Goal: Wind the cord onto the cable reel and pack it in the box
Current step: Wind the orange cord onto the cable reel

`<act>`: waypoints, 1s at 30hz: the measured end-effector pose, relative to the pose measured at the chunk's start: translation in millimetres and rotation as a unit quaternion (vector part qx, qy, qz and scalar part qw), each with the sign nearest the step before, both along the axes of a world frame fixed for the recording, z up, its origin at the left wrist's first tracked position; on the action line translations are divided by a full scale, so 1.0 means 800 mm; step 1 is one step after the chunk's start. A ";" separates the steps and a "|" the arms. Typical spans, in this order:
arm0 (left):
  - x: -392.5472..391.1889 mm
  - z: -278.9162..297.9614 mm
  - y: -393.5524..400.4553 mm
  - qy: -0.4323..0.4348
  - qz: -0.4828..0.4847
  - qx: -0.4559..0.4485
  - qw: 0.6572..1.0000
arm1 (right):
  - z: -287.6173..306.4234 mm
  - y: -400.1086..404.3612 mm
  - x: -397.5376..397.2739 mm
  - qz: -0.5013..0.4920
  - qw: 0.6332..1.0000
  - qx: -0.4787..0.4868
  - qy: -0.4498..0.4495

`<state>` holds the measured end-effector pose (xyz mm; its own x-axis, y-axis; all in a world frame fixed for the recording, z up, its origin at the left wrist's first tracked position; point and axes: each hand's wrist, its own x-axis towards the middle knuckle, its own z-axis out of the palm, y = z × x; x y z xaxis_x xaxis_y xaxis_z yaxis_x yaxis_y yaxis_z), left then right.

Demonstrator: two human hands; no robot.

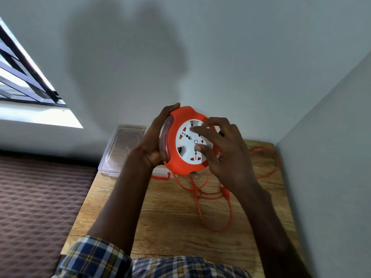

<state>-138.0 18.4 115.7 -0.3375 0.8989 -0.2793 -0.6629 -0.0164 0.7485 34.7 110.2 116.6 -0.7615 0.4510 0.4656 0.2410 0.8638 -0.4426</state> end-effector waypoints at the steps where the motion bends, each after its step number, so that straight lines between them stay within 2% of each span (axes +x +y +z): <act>1: 0.002 0.001 0.000 -0.007 -0.006 0.004 1.000 | 0.001 0.003 0.002 0.031 0.999 0.003 -0.010; 3: 0.004 0.002 -0.001 -0.017 -0.017 0.002 1.000 | 0.002 0.004 0.005 0.069 0.997 -0.012 -0.025; 5: 0.003 -0.001 0.001 -0.010 -0.023 -0.006 1.000 | 0.003 0.000 0.006 0.065 0.997 -0.034 -0.035; 13: 0.016 0.004 0.011 -0.014 -0.036 -0.023 0.999 | -0.004 -0.022 -0.009 -0.077 0.995 -0.070 -0.001; 20: 0.017 0.003 0.010 -0.021 -0.027 -0.010 0.999 | 0.002 -0.027 -0.011 -0.100 0.989 -0.109 0.024; 22: 0.020 0.003 0.010 -0.016 -0.035 -0.008 0.999 | 0.004 -0.029 -0.014 -0.137 0.977 -0.153 0.061; 25: 0.026 0.003 0.011 -0.010 -0.053 -0.026 0.998 | 0.003 -0.035 -0.024 -0.204 0.936 -0.262 0.118; 27: 0.026 0.002 0.011 -0.015 -0.055 -0.033 0.998 | 0.002 -0.030 -0.021 -0.177 0.944 -0.255 0.108; 30: 0.018 0.001 0.008 -0.023 -0.040 -0.021 0.999 | 0.001 -0.006 -0.003 -0.085 0.979 -0.182 0.035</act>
